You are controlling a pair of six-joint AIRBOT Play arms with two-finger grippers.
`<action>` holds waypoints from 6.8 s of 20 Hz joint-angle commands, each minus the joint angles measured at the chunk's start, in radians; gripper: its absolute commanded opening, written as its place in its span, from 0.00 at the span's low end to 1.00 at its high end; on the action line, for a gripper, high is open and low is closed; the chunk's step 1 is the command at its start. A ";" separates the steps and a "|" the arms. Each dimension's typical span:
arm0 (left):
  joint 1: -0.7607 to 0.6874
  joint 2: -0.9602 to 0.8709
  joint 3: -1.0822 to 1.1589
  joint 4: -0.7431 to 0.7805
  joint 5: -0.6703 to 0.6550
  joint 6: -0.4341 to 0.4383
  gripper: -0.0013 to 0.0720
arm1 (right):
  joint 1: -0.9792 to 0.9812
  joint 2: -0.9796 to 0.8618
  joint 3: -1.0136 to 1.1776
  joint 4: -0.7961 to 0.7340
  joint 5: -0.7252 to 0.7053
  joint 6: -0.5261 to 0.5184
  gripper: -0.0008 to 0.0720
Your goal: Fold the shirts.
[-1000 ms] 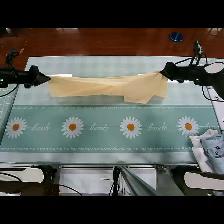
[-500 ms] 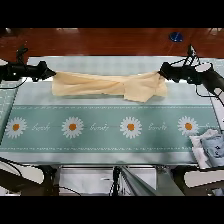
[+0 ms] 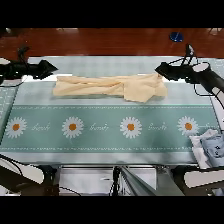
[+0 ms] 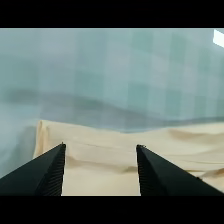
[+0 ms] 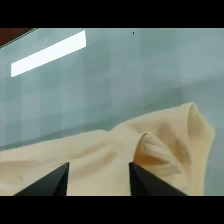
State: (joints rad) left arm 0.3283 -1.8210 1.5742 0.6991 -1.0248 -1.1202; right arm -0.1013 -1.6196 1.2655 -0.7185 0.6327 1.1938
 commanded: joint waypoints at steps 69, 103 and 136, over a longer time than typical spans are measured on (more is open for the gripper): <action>-0.862 0.112 0.108 0.034 0.064 -0.145 0.05 | -0.034 0.702 -0.008 -0.459 0.769 0.288 0.06; -0.166 0.886 -0.422 0.296 -0.310 -0.092 0.05 | -0.070 0.507 -0.220 -0.763 0.566 0.382 0.76; -0.167 0.883 -0.422 0.296 -0.258 -0.050 0.05 | -0.703 0.774 0.192 -0.439 1.118 0.353 0.05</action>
State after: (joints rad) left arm 0.1608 -0.9367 1.1530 0.9958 -1.2953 -1.1736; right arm -0.5930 -0.8898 1.3182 -0.8970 1.5120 1.5135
